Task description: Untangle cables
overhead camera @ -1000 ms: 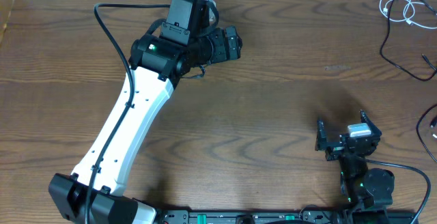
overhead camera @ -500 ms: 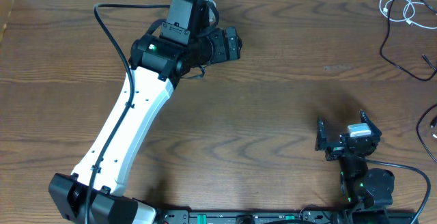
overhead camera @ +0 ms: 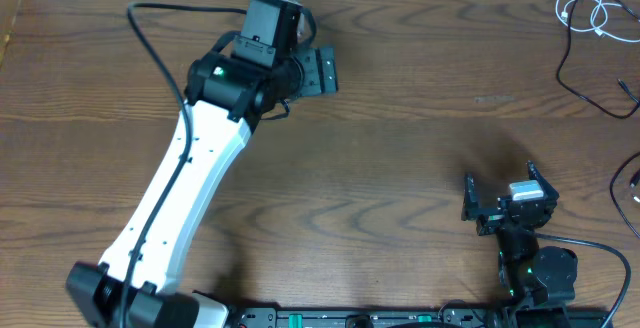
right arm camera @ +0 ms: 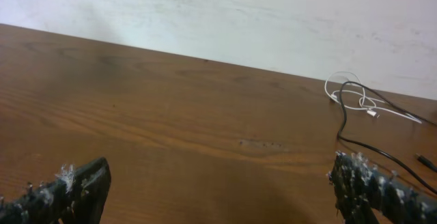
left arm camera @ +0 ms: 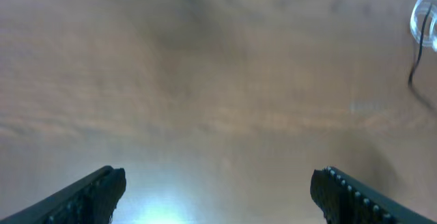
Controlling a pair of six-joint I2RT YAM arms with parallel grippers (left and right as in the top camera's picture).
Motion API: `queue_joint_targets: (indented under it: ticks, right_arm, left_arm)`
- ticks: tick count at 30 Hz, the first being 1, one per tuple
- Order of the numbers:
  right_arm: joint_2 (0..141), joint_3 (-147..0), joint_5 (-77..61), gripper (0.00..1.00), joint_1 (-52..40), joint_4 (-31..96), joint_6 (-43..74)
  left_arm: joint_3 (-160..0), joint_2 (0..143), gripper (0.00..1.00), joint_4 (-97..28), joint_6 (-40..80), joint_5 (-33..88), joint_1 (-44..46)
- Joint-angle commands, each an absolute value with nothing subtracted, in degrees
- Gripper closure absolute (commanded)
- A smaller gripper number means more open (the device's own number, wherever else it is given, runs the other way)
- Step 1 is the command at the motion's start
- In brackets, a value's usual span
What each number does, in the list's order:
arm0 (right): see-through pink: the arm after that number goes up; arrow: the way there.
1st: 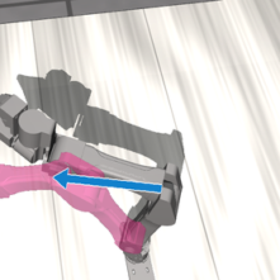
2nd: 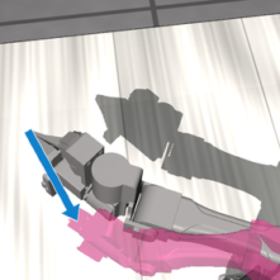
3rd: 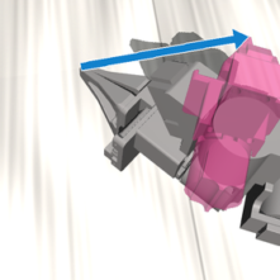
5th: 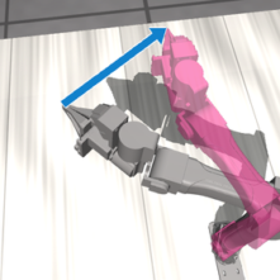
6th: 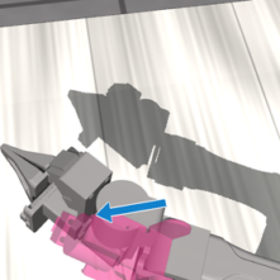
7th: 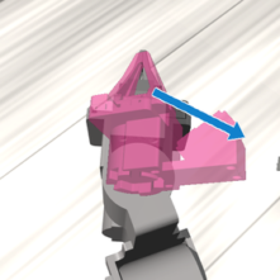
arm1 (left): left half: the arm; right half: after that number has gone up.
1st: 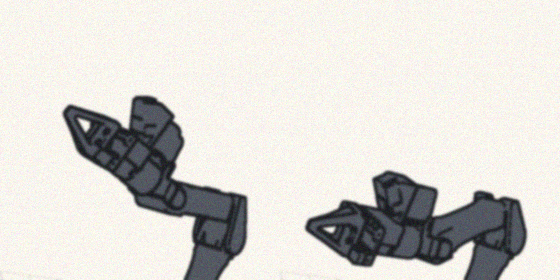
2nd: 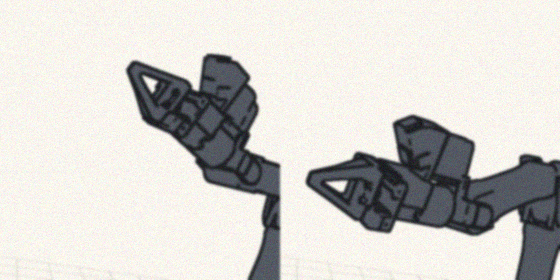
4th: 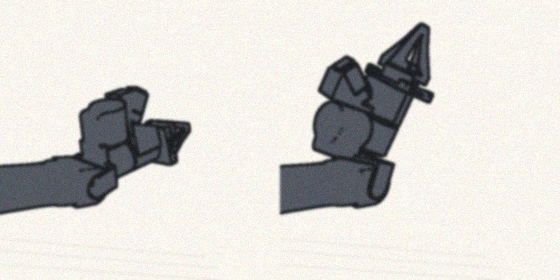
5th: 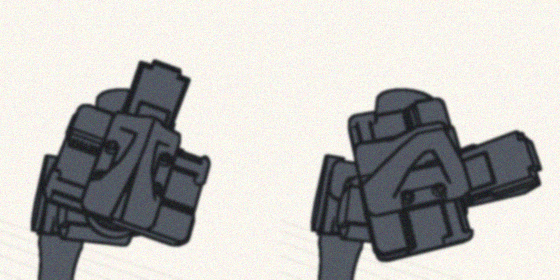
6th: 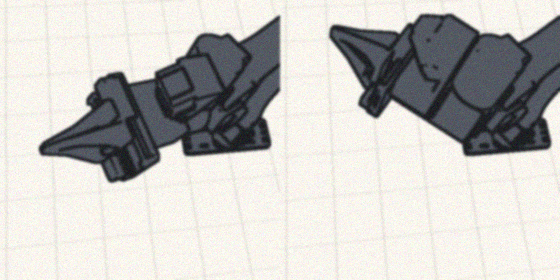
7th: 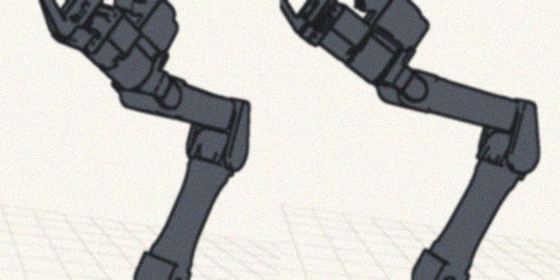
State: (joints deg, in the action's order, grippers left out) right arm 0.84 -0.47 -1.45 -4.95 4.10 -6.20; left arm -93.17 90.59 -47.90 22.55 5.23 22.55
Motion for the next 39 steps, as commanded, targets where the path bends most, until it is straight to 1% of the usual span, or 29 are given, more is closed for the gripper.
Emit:
queue_joint_targets:
  ticks: [1, 2, 6, 10, 14, 19, 29, 36, 39]
  right_arm:
    - [0.34, -0.32, -0.99, 0.01, -5.34, 4.29, -5.19]
    - [0.34, -0.32, -0.99, 0.01, -5.34, 4.29, -5.19]
    - [0.34, -0.32, -0.99, 0.01, -5.34, 4.29, -5.19]
    - [0.34, -0.32, -0.99, 0.01, -5.34, 4.29, -5.19]
    - [0.34, -0.32, -0.99, 0.01, -5.34, 4.29, -5.19]
    - [0.34, -0.32, -0.99, 0.01, -5.34, 4.29, -5.19]
    - [0.34, -0.32, -0.99, 0.01, -5.34, 4.29, -5.19]
    - [0.34, -0.32, -0.99, 0.01, -5.34, 4.29, -5.19]
    - [0.34, -0.32, -0.99, 0.01, -5.34, 4.29, -5.19]
  left_arm:
    - [-90.98, 83.79, 0.08, -43.83, 18.76, -1.74, 20.67]
    - [-88.40, 80.03, 0.08, -40.86, 17.45, -1.48, 18.46]
    - [-82.28, 72.29, 0.08, -38.20, 14.85, 2.90, 12.08]
    - [-74.00, 63.90, 0.08, -34.11, 9.10, 8.60, 5.82]
    - [-64.03, 54.81, 0.08, -28.62, 3.53, 10.04, 2.76]
    - [-49.10, 43.70, 0.08, -16.78, 1.02, 9.30, 1.67]
    - [-20.43, 23.90, 0.08, 4.73, 1.10, 4.23, 1.74]
    - [-7.35, 13.41, 0.08, 9.82, 1.08, -3.22, 3.33]
    - [-3.51, 9.52, 0.08, 10.22, 1.08, -5.19, 3.68]
